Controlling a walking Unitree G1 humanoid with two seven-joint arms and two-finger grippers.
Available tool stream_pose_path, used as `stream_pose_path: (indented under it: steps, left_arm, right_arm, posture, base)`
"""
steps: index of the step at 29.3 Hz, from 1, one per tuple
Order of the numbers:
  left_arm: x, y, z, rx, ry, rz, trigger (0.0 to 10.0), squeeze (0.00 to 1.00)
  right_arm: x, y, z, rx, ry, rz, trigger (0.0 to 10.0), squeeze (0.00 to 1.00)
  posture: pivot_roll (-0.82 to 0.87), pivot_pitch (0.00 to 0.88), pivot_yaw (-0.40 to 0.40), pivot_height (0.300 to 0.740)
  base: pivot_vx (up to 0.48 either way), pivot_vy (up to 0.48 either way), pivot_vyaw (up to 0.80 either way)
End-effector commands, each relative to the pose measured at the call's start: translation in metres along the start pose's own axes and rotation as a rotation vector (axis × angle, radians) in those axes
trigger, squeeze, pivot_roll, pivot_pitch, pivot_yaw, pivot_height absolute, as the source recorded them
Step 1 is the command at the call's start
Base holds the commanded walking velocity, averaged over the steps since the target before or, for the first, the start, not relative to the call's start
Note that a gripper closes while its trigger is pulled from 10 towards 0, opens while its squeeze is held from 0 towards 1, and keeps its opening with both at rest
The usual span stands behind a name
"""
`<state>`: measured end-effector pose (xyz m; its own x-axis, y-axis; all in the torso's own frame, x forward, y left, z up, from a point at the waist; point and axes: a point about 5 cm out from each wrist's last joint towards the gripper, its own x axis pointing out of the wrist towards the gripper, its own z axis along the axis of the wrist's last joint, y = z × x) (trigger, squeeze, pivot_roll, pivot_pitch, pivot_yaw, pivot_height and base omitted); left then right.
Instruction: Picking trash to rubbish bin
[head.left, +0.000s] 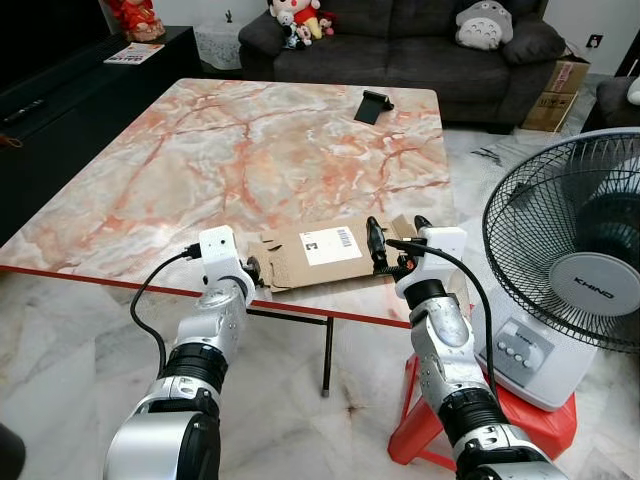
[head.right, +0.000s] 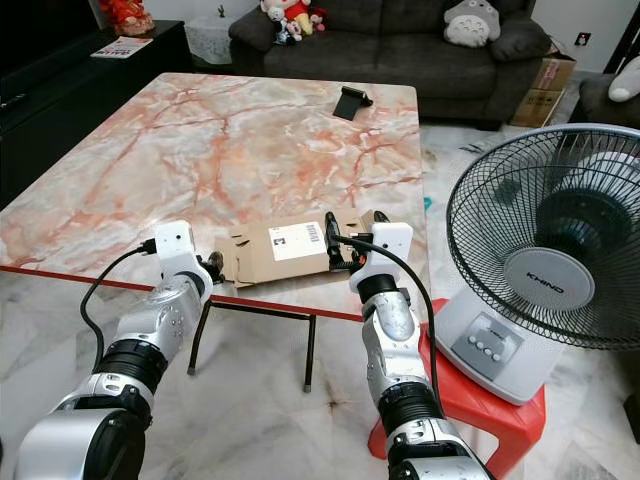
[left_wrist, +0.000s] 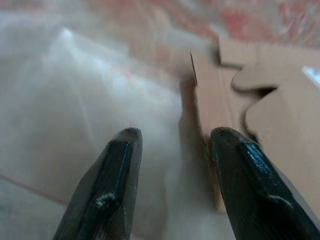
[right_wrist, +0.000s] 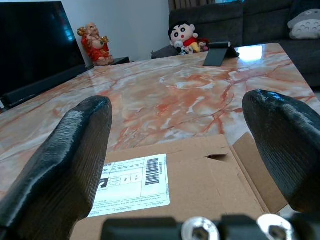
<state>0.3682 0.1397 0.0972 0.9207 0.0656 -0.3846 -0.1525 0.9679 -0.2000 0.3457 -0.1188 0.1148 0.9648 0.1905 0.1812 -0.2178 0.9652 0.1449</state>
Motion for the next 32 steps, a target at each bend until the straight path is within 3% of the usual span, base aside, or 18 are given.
stream_pose_path:
  steps: [1, 10, 18, 32]
  left_arm:
    - [0.000, 0.003, -0.008, 0.035, 0.036, 0.015, 10.0, 0.00]
    - [0.002, -0.009, -0.005, 0.004, 0.029, -0.016, 10.0, 0.00]
    - [0.003, -0.014, 0.010, -0.031, -0.040, -0.025, 10.0, 0.00]
    - [0.004, -0.020, 0.008, -0.061, -0.021, -0.045, 10.0, 0.00]
  right_arm:
    - [0.002, 0.000, 0.004, 0.009, -0.011, 0.001, 10.0, 0.00]
    - [0.002, 0.000, 0.004, 0.006, -0.012, -0.001, 10.0, 0.00]
    - [0.001, -0.002, 0.005, 0.003, -0.012, -0.005, 10.0, 0.00]
    - [0.002, -0.003, 0.006, 0.004, -0.016, -0.008, 10.0, 0.00]
  posture:
    - [-0.09, 0.017, 0.035, 0.740]
    - [-0.10, 0.019, 0.032, 0.740]
    - [-0.10, 0.019, 0.030, 0.740]
    - [-0.11, 0.018, 0.033, 0.740]
  base:
    - [0.000, 0.000, 0.00]
    - [0.000, 0.000, 0.00]
    - [0.000, 0.000, 0.00]
    - [0.000, 0.000, 0.00]
